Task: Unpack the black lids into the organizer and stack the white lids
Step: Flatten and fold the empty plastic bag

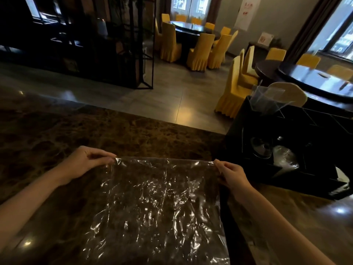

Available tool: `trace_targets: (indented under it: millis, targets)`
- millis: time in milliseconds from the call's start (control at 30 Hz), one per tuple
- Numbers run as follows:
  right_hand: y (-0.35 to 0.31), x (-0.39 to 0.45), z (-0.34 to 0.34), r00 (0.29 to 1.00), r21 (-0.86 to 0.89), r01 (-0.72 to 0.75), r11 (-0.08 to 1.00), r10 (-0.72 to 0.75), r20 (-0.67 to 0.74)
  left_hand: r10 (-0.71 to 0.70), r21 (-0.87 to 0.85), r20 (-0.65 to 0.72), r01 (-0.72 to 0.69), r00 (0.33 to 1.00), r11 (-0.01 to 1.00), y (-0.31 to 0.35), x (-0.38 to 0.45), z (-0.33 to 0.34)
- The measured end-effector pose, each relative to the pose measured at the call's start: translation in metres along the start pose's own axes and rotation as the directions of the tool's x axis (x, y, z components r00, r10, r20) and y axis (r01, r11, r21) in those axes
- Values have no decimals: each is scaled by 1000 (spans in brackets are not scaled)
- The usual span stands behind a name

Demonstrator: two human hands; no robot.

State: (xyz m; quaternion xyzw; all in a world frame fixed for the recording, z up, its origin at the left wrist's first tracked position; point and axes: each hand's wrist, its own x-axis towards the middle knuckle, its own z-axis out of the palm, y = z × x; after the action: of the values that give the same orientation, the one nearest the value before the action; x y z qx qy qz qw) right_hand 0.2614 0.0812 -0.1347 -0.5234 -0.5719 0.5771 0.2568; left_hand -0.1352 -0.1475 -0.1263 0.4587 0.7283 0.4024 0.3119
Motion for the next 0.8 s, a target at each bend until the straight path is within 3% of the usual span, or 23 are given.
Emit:
trace_targets:
  millis: [200, 300, 400, 500, 567, 667, 800]
  targets:
    - [0, 3, 2, 993, 53, -43, 998, 37, 109, -99, 149, 60, 89, 993, 985, -6, 16, -9]
    - [4, -4, 4, 999, -205, 49, 977, -46, 19, -79, 396, 4, 71, 997, 915, 5, 16, -2]
    - [9, -25, 15, 962, -490, 227, 842, -272, -22, 149, 506, -54, -101, 987, 857, 30, 1, 34]
    - [25, -51, 33, 911, -653, 360, 666, -403, 91, 259, 487, 73, -261, 963, 834, 52, -29, 99]
    - [42, -69, 45, 896, -738, 379, 558, -419, 144, 259, 475, 183, -316, 948, 821, 60, -43, 142]
    - [67, -92, 58, 888, -829, 389, 401, -404, 221, 258, 499, 238, -346, 936, 795, 66, -39, 188]
    - [89, -107, 65, 909, -863, 364, 349, -334, 248, 269, 527, 357, -431, 894, 733, 74, 1, 228]
